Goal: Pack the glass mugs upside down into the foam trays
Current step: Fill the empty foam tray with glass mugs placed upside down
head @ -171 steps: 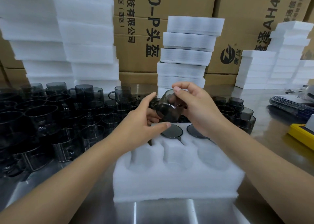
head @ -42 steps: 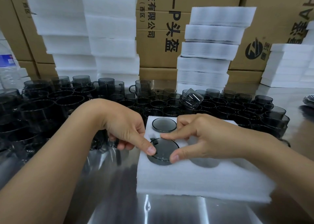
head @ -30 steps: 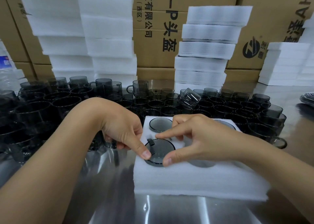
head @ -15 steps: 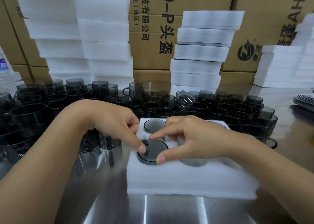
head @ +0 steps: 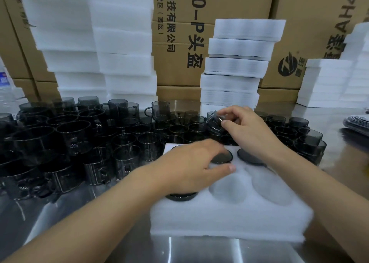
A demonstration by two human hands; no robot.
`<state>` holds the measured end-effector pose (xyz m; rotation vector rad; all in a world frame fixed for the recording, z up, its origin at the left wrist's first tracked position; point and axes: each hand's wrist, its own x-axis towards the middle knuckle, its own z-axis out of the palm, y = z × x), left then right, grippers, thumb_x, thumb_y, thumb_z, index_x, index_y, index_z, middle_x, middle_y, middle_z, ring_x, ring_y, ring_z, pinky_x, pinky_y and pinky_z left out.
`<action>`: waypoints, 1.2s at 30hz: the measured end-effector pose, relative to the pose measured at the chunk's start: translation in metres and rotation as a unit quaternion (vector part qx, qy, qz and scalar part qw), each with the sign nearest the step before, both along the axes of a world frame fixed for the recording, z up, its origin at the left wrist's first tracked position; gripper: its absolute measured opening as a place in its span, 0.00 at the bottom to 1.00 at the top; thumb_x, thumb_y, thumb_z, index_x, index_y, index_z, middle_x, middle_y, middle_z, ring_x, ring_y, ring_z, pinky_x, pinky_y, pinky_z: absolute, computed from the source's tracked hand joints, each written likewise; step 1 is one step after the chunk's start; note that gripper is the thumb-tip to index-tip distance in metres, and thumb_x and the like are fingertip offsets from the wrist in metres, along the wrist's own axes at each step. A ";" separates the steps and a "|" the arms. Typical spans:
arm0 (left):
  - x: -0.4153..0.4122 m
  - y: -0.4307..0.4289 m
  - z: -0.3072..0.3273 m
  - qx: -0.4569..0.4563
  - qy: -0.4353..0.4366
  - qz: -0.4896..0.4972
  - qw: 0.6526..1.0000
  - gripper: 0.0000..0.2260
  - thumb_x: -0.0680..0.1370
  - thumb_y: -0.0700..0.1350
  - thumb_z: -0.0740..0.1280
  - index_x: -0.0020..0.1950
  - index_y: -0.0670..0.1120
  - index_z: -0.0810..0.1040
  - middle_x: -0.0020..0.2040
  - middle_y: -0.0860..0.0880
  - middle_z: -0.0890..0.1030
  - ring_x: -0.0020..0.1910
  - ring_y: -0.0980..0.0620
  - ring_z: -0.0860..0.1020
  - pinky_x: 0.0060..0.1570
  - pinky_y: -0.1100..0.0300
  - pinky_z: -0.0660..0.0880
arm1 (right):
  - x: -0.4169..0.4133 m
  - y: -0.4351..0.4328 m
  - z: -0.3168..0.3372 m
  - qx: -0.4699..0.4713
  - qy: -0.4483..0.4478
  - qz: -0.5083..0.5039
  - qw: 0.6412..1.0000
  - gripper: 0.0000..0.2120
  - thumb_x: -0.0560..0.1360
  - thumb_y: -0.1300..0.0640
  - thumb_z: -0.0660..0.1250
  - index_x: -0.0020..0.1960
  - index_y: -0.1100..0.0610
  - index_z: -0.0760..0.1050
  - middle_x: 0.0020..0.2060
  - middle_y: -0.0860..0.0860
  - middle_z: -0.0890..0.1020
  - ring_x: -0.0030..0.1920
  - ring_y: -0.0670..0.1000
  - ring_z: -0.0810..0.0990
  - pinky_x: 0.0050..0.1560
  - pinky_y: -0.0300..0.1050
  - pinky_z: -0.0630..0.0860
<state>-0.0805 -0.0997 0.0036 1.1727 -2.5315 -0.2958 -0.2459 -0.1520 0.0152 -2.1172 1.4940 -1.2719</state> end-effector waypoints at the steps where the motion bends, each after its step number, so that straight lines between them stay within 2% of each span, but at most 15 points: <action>1: -0.001 0.000 -0.002 0.014 -0.009 -0.005 1.000 0.18 0.79 0.60 0.57 0.62 0.51 0.73 0.58 0.53 0.75 0.59 0.54 0.73 0.61 0.51 0.70 | 0.000 -0.004 0.001 -0.007 0.015 -0.003 1.000 0.10 0.77 0.59 0.63 0.51 0.44 0.75 0.49 0.47 0.72 0.40 0.38 0.71 0.40 0.27 0.65; 5: 0.000 -0.001 -0.002 0.023 -0.011 -0.010 1.000 0.18 0.80 0.60 0.56 0.64 0.53 0.72 0.58 0.55 0.74 0.59 0.56 0.70 0.62 0.52 0.68 | -0.006 -0.024 0.006 -0.026 0.081 -0.020 0.996 0.13 0.77 0.56 0.63 0.60 0.45 0.74 0.54 0.47 0.68 0.44 0.40 0.71 0.47 0.32 0.64; 8: 0.001 -0.002 -0.003 0.018 0.000 -0.010 1.000 0.18 0.80 0.59 0.57 0.65 0.53 0.71 0.58 0.56 0.73 0.60 0.58 0.69 0.64 0.55 0.66 | -0.011 -0.038 0.005 -0.008 0.202 -0.047 0.978 0.22 0.78 0.52 0.63 0.71 0.43 0.66 0.64 0.50 0.66 0.64 0.51 0.67 0.63 0.45 0.63; 11: 0.001 -0.001 -0.003 0.013 0.014 -0.017 1.000 0.16 0.80 0.58 0.57 0.64 0.53 0.72 0.57 0.56 0.73 0.59 0.58 0.69 0.63 0.56 0.66 | -0.011 -0.046 -0.003 0.013 0.286 -0.056 0.957 0.26 0.78 0.50 0.63 0.74 0.41 0.61 0.73 0.52 0.59 0.69 0.56 0.63 0.68 0.52 0.63; 14: 0.001 -0.002 -0.003 0.038 0.065 -0.018 0.997 0.13 0.80 0.55 0.59 0.63 0.55 0.74 0.57 0.59 0.74 0.56 0.62 0.71 0.60 0.59 0.69 | -0.010 -0.046 -0.008 0.019 0.251 -0.013 0.968 0.25 0.77 0.56 0.64 0.71 0.42 0.63 0.72 0.51 0.58 0.59 0.53 0.72 0.60 0.46 0.69; 16: 0.001 -0.003 -0.001 0.083 0.159 -0.008 0.984 0.11 0.80 0.53 0.62 0.61 0.56 0.76 0.54 0.63 0.76 0.51 0.64 0.74 0.56 0.64 0.71 | -0.010 -0.046 -0.009 0.002 0.245 0.001 0.970 0.21 0.77 0.59 0.65 0.67 0.45 0.66 0.69 0.51 0.63 0.56 0.53 0.74 0.56 0.47 0.71; 21: 0.009 -0.010 0.003 0.170 0.377 -0.003 0.911 0.07 0.78 0.42 0.66 0.55 0.50 0.80 0.53 0.55 0.84 0.54 0.64 0.79 0.53 0.71 0.74 | -0.010 -0.043 -0.011 -0.023 0.252 -0.006 0.967 0.11 0.78 0.57 0.64 0.57 0.54 0.65 0.56 0.55 0.71 0.49 0.55 0.72 0.45 0.48 0.68; 24: 0.011 -0.016 0.004 0.222 0.481 0.022 0.848 0.08 0.78 0.41 0.65 0.56 0.48 0.79 0.54 0.50 0.83 0.56 0.58 0.80 0.56 0.64 0.76 | -0.013 -0.039 -0.009 -0.057 0.219 -0.030 0.974 0.10 0.78 0.54 0.65 0.52 0.54 0.64 0.52 0.53 0.70 0.46 0.54 0.72 0.43 0.46 0.66; 26: 0.012 -0.021 0.004 0.255 0.540 0.041 0.801 0.10 0.79 0.40 0.65 0.60 0.46 0.76 0.56 0.47 0.82 0.56 0.54 0.81 0.55 0.61 0.78 | -0.013 -0.033 -0.005 -0.074 0.144 -0.040 0.986 0.10 0.77 0.54 0.66 0.50 0.53 0.65 0.49 0.51 0.70 0.44 0.52 0.73 0.43 0.42 0.67; 28: 0.014 -0.025 0.004 0.282 0.587 0.049 0.757 0.14 0.79 0.39 0.64 0.64 0.44 0.73 0.58 0.43 0.81 0.54 0.50 0.82 0.53 0.59 0.80 | -0.012 -0.024 -0.001 -0.072 0.054 -0.031 0.996 0.10 0.76 0.52 0.67 0.46 0.49 0.65 0.46 0.49 0.71 0.40 0.41 0.74 0.38 0.31 0.66; 30: 0.015 -0.028 0.005 0.303 0.627 0.050 0.716 0.16 0.79 0.38 0.64 0.66 0.44 0.71 0.58 0.40 0.80 0.52 0.47 0.83 0.49 0.58 0.81 | -0.008 -0.013 0.001 -0.050 -0.012 0.004 0.999 0.11 0.75 0.50 0.68 0.42 0.47 0.65 0.42 0.48 0.73 0.35 0.37 0.73 0.35 0.27 0.66; 31: 0.016 -0.029 0.005 0.312 0.639 0.049 0.701 0.16 0.79 0.39 0.64 0.66 0.43 0.70 0.58 0.38 0.80 0.51 0.46 0.83 0.48 0.57 0.81 | -0.005 -0.007 0.001 -0.035 -0.036 0.030 0.998 0.11 0.74 0.50 0.69 0.40 0.47 0.66 0.43 0.49 0.75 0.35 0.38 0.75 0.37 0.28 0.69; 33: 0.017 -0.030 0.005 0.328 0.643 0.038 0.691 0.14 0.79 0.41 0.64 0.65 0.41 0.72 0.58 0.36 0.80 0.52 0.44 0.83 0.46 0.57 0.81 | 0.003 0.003 0.003 -0.006 -0.068 0.077 0.995 0.11 0.73 0.50 0.69 0.38 0.48 0.67 0.49 0.53 0.78 0.44 0.50 0.81 0.50 0.46 0.77; 34: 0.017 -0.031 0.005 0.332 0.635 0.029 0.696 0.14 0.80 0.43 0.63 0.64 0.41 0.74 0.57 0.37 0.81 0.52 0.43 0.83 0.47 0.57 0.81 | 0.006 0.008 0.005 0.004 -0.076 0.099 0.992 0.12 0.73 0.51 0.70 0.37 0.49 0.68 0.52 0.55 0.79 0.46 0.56 0.81 0.53 0.55 0.77; 36: 0.018 -0.032 0.004 0.338 0.617 0.009 0.710 0.14 0.81 0.46 0.61 0.63 0.41 0.76 0.54 0.38 0.83 0.53 0.44 0.83 0.47 0.58 0.80 | 0.011 0.017 0.007 0.010 -0.079 0.144 0.986 0.11 0.71 0.50 0.70 0.37 0.51 0.69 0.53 0.54 0.79 0.47 0.59 0.81 0.55 0.60 0.76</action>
